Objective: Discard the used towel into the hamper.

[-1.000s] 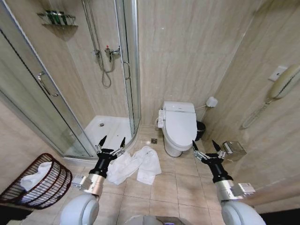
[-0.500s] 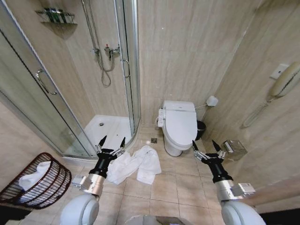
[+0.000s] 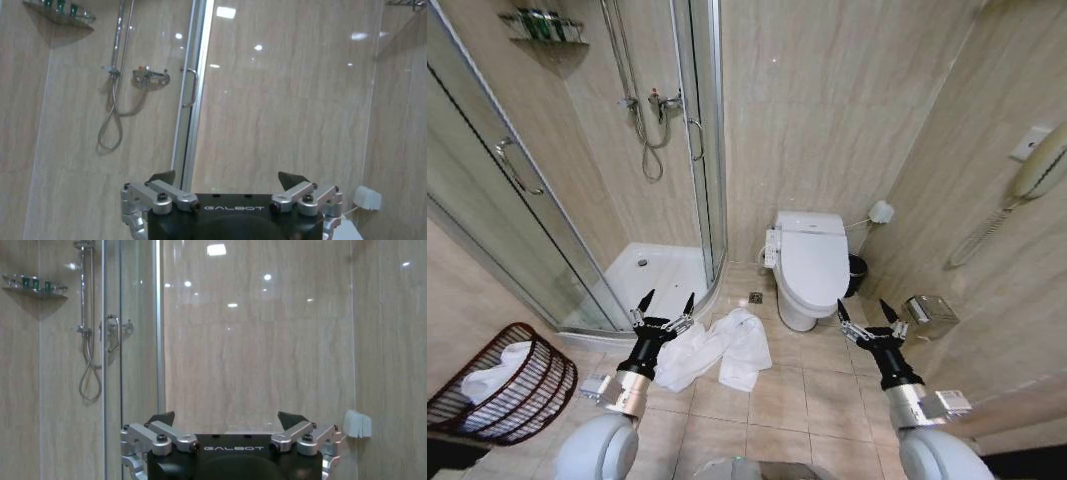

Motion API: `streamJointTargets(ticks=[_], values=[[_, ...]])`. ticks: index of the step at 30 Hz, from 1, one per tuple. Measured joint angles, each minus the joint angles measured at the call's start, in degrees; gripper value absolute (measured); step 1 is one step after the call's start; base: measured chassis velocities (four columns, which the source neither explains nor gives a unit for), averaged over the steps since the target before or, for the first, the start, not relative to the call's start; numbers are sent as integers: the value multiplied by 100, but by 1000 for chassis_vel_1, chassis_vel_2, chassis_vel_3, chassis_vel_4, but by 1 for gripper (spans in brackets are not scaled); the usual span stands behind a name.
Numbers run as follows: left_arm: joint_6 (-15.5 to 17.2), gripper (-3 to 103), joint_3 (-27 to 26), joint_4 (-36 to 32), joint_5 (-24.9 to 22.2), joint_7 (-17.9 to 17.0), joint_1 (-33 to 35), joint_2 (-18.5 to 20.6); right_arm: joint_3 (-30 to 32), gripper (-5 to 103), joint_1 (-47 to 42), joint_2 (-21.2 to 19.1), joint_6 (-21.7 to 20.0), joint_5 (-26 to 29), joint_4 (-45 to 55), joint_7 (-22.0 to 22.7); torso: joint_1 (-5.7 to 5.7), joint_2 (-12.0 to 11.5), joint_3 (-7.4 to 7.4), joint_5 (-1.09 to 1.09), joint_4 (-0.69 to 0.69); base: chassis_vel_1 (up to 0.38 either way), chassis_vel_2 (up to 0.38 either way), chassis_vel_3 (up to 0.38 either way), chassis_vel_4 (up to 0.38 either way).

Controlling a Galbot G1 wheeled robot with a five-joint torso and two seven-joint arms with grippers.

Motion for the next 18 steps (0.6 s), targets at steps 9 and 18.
streamJointTargets(ticks=[9,18], values=[[0,100,0,0,0,0,0,0,0,100,0,0,0,0,0,0,-102,-243,-142,0,0,0,0,0,0],[0,100,0,0,0,0,0,0,0,100,0,0,0,0,0,0,-205,-477,-271,0,0,0,0,0,0]])
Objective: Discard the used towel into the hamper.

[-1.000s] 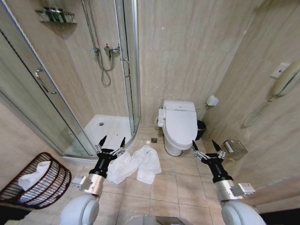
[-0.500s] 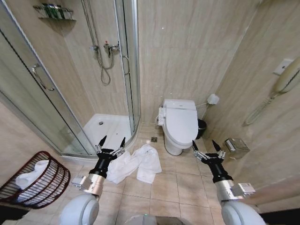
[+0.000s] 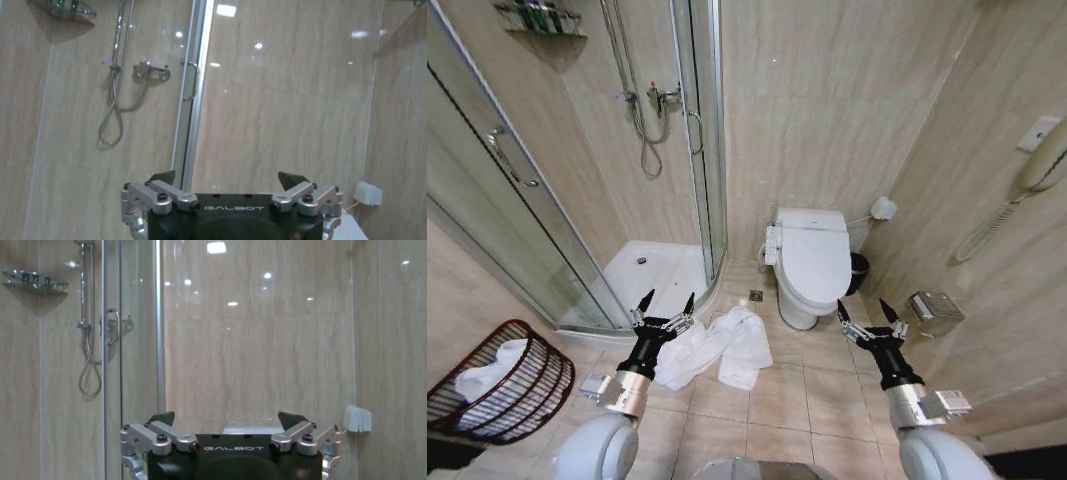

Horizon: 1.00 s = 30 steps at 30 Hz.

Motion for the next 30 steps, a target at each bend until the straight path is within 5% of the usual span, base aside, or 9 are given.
streamJointTargets(ticks=[30], values=[[0,100,0,0,0,0,0,0,0,100,0,0,0,0,0,0,-343,-799,-456,0,0,0,0,0,0]])
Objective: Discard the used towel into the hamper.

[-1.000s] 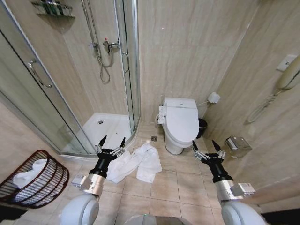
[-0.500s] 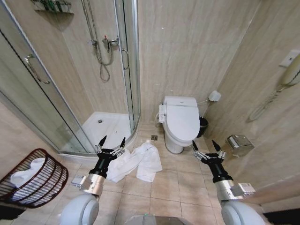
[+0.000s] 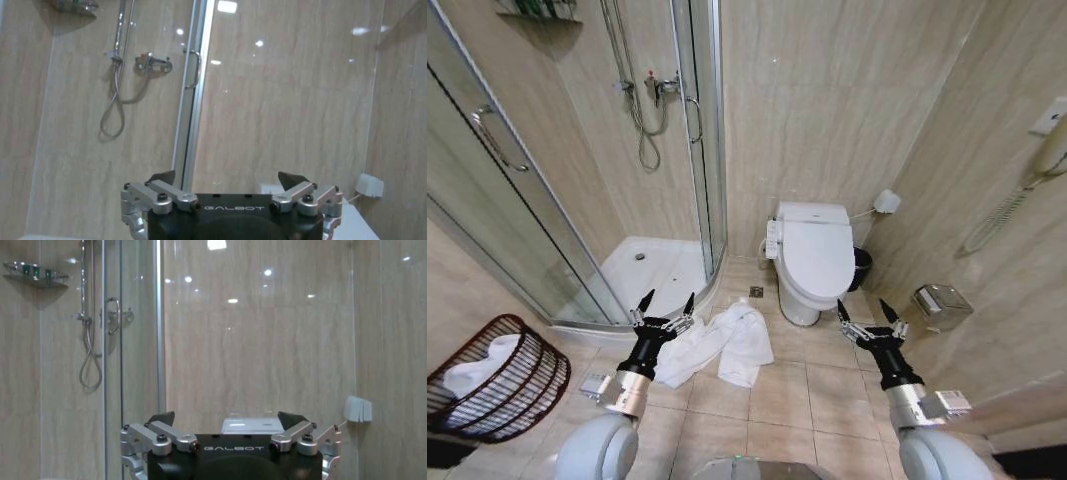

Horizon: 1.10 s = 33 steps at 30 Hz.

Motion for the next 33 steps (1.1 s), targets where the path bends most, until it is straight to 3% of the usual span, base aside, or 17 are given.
streamJointTargets(ticks=[33], values=[[0,100,0,0,0,0,0,0,0,100,0,0,0,0,0,0,-328,-777,-449,0,0,0,0,0,0]])
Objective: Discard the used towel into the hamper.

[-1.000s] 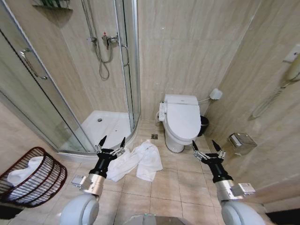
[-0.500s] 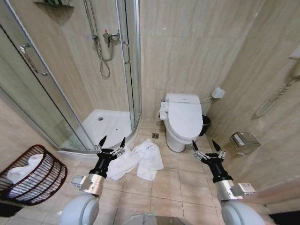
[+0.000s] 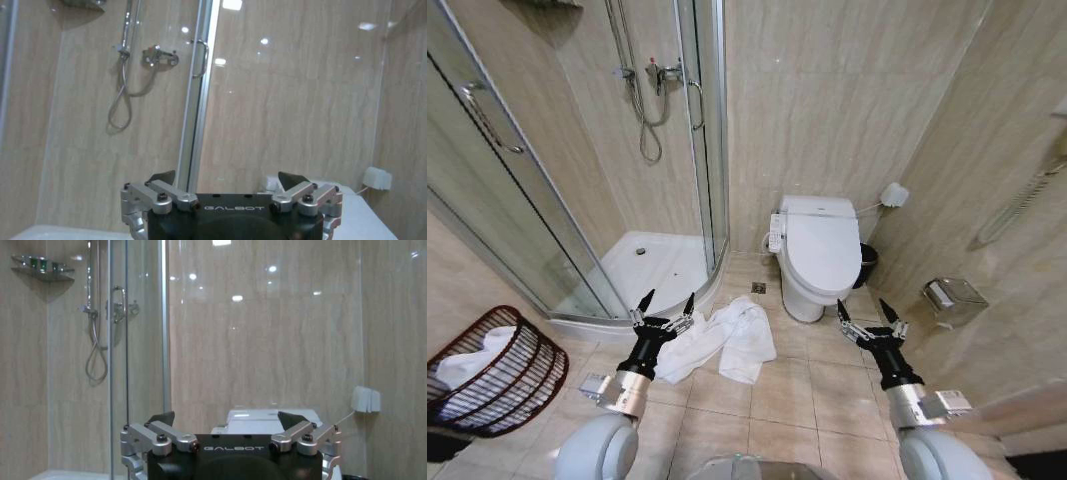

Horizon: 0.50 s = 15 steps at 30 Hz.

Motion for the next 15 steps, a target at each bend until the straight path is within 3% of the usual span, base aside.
streamJointTargets(ticks=[15], values=[[0,100,0,0,0,0,0,0,-1,100,0,0,0,0,0,0,-130,-341,-209,0,1,7,9,10,11]])
